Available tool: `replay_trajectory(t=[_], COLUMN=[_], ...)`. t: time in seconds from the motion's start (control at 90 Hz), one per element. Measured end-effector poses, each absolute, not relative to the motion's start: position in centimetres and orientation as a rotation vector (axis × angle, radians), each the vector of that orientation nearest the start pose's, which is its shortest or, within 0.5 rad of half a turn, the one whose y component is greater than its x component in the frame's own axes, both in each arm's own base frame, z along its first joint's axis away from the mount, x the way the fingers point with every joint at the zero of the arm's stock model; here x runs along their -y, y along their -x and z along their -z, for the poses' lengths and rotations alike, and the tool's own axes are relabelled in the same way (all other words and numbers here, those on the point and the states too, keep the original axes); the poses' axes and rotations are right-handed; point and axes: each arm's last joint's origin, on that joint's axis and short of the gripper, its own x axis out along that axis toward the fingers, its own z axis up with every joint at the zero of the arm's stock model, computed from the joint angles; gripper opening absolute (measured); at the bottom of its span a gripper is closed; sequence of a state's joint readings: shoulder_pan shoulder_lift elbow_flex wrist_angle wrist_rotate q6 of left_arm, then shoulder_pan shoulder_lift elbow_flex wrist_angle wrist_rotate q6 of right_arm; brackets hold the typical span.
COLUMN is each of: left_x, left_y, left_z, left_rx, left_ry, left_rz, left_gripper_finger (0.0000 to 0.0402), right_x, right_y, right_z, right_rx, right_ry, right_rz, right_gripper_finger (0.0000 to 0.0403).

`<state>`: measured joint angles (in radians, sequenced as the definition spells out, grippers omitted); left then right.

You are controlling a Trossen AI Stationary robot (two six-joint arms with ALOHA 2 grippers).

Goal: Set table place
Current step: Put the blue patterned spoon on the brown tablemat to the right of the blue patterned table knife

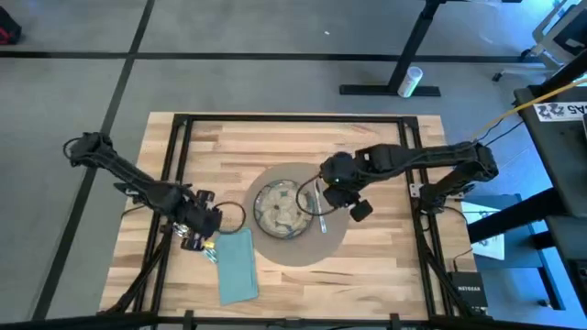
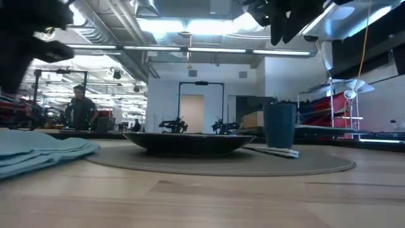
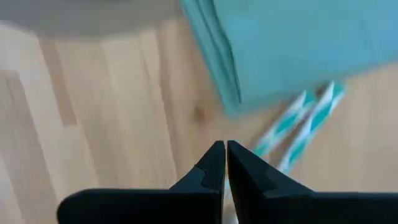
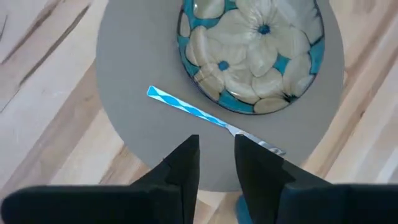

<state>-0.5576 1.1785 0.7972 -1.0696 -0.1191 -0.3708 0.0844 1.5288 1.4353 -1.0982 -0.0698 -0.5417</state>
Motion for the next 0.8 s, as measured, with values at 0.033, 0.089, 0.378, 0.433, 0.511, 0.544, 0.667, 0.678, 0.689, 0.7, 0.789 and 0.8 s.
replay_trajectory(t=[0.033,0.089,0.378,0.433,0.511,0.544,0.667,0.678,0.689,0.7,0.789,0.8], left_x=[9.6,10.2,13.5,14.0,14.6,14.7,14.7,14.7,14.7,14.8,14.8,14.8], left_y=[-15.1,-14.6,-12.8,-12.8,-12.7,-12.8,-12.7,-12.7,-12.7,-12.7,-12.7,-12.7], left_z=[-21.5,-21.2,-20.7,-20.7,-20.6,-20.4,-18.9,-18.7,-18.6,-18.4,-17.3,-17.2], left_rx=[-1.447,-1.503,-1.501,-1.473,-1.449,-1.443,-1.487,-1.490,-1.494,-1.498,-1.538,-1.542], left_ry=[-0.198,-0.228,-0.290,-0.283,-0.271,-0.263,-0.260,-0.259,-0.259,-0.259,-0.281,-0.287], left_rz=[0.105,0.132,0.288,0.314,0.331,0.332,0.285,0.283,0.283,0.281,0.277,0.278], left_gripper_finger=[0.0000,0.0000,0.0000,0.0000,0.0000,0.0000,0.0001,0.0002,0.0002,0.0003,0.0015,0.0017], right_x=[-3.0,-3.4,-4.2,-4.2,-4.1,-4.1,-4.1,-4.1,-4.1,-4.1,-4.1,-4.1], right_y=[-29.3,-29.3,-29.2,-29.2,-29.3,-29.4,-29.4,-29.4,-29.4,-29.4,-29.4,-29.4], right_z=[-31.4,-31.5,-31.5,-31.5,-31.5,-31.5,-31.5,-31.5,-31.5,-31.5,-31.5,-31.5], right_rx=[-1.124,-1.121,-1.117,-1.116,-1.112,-1.110,-1.105,-1.105,-1.104,-1.104,-1.104,-1.104], right_ry=[0.487,0.495,0.503,0.502,0.507,0.511,0.517,0.517,0.517,0.517,0.517,0.517], right_rz=[-0.452,-0.450,-0.449,-0.447,-0.434,-0.426,-0.416,-0.416,-0.416,-0.416,-0.416,-0.416], right_gripper_finger=[0.0088,0.0088,0.0088,0.0088,0.0088,0.0088,0.0088,0.0088,0.0088,0.0088,0.0088,0.0088])
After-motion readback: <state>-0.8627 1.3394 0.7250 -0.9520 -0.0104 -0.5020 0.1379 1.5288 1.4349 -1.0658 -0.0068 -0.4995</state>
